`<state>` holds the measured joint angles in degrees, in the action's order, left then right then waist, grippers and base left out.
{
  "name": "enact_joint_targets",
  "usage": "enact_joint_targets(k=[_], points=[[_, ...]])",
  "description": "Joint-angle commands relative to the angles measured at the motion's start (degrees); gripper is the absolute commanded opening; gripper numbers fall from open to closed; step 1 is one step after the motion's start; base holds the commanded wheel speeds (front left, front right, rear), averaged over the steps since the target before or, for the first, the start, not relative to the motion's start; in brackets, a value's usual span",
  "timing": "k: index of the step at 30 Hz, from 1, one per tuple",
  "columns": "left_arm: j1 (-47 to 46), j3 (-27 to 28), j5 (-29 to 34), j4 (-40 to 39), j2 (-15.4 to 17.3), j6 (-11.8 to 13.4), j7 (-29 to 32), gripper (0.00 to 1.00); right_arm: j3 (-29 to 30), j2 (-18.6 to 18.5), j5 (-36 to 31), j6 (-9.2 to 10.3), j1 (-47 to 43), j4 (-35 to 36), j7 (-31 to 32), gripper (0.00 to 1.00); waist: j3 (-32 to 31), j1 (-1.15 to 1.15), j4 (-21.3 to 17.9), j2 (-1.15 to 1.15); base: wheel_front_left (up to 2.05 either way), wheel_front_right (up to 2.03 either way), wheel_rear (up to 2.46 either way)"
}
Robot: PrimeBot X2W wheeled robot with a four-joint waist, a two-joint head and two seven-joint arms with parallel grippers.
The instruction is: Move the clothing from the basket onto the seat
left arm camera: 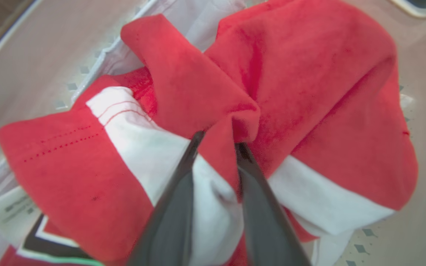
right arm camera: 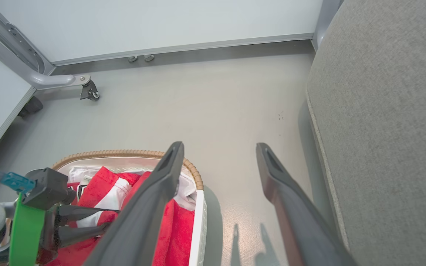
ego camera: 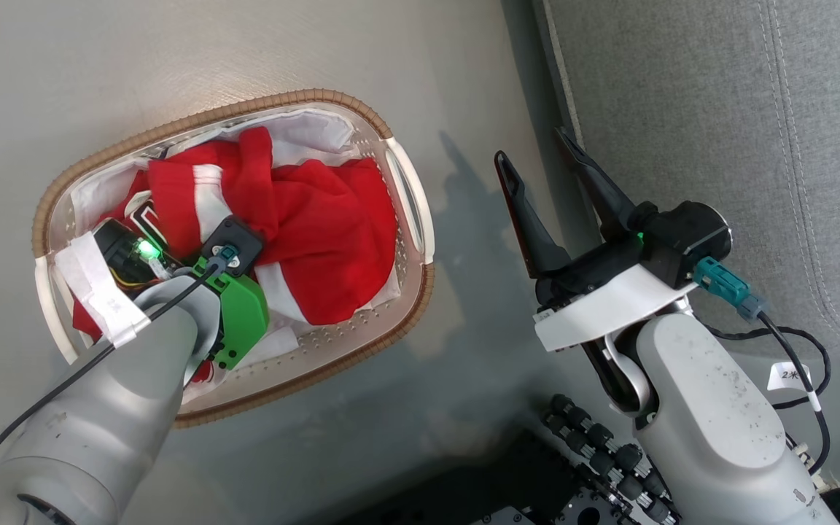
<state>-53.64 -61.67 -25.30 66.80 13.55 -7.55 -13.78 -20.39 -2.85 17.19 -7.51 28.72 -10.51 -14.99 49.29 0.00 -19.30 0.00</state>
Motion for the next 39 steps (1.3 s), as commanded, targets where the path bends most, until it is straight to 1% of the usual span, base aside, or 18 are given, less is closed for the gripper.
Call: enact_joint_targets(k=[1,9,13,16,22,33,39], points=[[-1.3,-0.6,-1.0,0.4,-0.1,0.1,0.1,0.0,0.1,-0.2,0.3,0.04,0.1,-0.3,-0.3,1.0,-0.3,0.0,0.1,0.0,0.0,0.0,0.0],[-1.0,-2.4,-5.6,-1.1,-1.9,0.1,-1.0,0.0,1.3,-0.2,-0.1,0.04,-0.4,-1.7,-0.3,1.0,-4.0,0.0,1.2,0.0,0.0,0.0,0.0],[0.9,-1.3,-9.3,-3.1,-3.0,0.1,-1.5,0.0,2.0,-0.2,-0.7,0.04,-1.5,-2.6,-0.3,1.0,-7.5,0.0,2.1,0.0,0.0,0.0,0.0],[1.4,0.6,-10.6,-6.9,-2.8,0.1,-1.4,0.0,2.8,-0.2,-1.3,0.04,-2.1,-3.4,-0.3,1.0,-10.2,0.0,3.1,0.0,0.0,0.0,0.0],[5.3,3.8,-10.6,-13.0,-2.8,0.1,-1.4,0.0,4.1,-0.2,-2.4,0.04,-4.3,-5.2,-0.3,1.0,-16.3,0.0,5.5,0.0,0.0,0.0,0.0],[15.8,12.1,-9.0,-23.2,-5.0,0.1,-1.4,0.0,6.8,-0.2,-4.5,0.04,-10.2,-8.1,-0.3,1.0,-28.6,0.0,11.3,0.0,0.0,0.0,0.0],[20.3,16.8,-7.8,-28.4,-5.5,0.1,-1.4,0.0,6.8,-0.2,-5.1,0.04,-12.9,-9.3,-0.3,1.0,-33.9,0.0,13.4,0.0,0.0,0.0,0.0]])
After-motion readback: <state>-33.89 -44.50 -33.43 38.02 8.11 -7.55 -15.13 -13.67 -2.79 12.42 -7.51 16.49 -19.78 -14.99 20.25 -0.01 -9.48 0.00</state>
